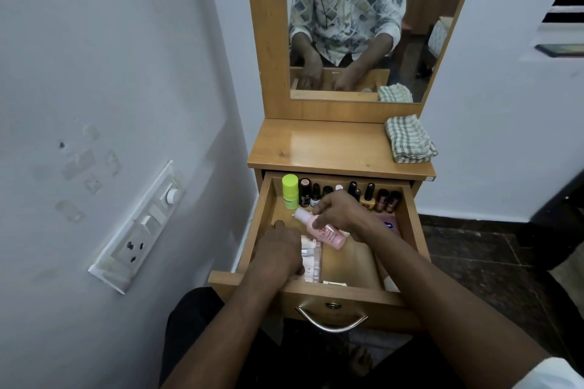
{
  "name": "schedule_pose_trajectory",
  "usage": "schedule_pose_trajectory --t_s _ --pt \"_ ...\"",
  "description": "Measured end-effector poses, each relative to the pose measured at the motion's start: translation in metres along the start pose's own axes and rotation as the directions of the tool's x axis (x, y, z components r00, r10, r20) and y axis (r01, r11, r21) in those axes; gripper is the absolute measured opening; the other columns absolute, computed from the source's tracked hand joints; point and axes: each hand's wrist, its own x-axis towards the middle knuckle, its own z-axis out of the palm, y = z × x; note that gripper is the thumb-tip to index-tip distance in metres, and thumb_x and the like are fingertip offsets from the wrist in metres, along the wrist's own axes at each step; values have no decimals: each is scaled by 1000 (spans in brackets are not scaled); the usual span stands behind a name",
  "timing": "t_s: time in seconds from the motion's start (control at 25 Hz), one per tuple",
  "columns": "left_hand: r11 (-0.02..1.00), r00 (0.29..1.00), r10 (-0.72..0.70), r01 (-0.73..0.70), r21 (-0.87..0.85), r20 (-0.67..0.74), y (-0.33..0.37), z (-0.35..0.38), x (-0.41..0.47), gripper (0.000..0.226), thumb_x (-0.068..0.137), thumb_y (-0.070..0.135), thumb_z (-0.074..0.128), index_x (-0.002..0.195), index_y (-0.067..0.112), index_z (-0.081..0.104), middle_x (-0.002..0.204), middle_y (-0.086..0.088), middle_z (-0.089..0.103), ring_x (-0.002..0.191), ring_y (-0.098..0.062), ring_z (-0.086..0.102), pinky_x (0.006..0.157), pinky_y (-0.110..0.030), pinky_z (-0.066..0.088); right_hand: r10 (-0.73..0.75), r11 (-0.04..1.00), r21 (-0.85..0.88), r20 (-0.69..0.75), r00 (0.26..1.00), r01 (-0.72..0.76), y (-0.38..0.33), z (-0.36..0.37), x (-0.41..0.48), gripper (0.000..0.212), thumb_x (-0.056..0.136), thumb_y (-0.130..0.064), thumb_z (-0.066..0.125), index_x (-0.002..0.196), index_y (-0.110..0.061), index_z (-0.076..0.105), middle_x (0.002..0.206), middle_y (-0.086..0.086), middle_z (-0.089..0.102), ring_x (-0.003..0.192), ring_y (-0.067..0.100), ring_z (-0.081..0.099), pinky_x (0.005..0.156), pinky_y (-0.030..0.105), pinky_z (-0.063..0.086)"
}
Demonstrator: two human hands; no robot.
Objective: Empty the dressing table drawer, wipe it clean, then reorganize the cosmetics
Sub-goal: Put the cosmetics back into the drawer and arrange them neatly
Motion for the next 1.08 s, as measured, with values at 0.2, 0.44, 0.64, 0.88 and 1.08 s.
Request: schedule_pose_trajectory --t_s 0.2,0.44,0.64,0.88,1.08 --pt "999 998 -27 28 -16 55 11 7 3 88 67 33 87 140 18 41 142 -20 39 129 -40 40 105 -49 41 -3 999 40 -15 1000 4 4 1 0 21 73 1 81 78 -17 70 103 11 71 92 27 69 84 46 59" --pt "973 996 -44 60 -221 77 39 7 9 65 75 25 83 132 10 54 128 -14 55 118 -31 54 90 -35 51 0 996 86 -72 997 7 -1 1 -1 20 73 1 82 88 -9 74 99 10 71 82 23 67 65 32 55" --pt "843 906 -253 35 -536 -339 -10 -33 15 15 87 9 66 100 12 73 101 -7 73 80 -15 62 70 -27 49 33 993 111 -34 999 -29 -15 31 -3 18 77 -4 80 90 -5 69 97 8 69 91 28 69 79 44 60" --pt "847 782 -222 -140 -512 -582 -38 -46 -2 16 86 7 62 83 14 77 80 -1 73 72 -15 66 65 -30 52 174 966 224 -196 965 -129 -34 82 29 46 69 -22 89 104 -3 66 100 11 68 89 27 67 66 32 53" --pt "961 882 -123 -8 -275 -454 -36 -22 17 23 88 10 64 105 17 77 96 -8 71 83 -21 64 70 -29 49 77 997 6 -324 943 -79 -27 87 30 24 81 -18 76 98 -3 68 99 13 69 87 31 67 63 32 47"
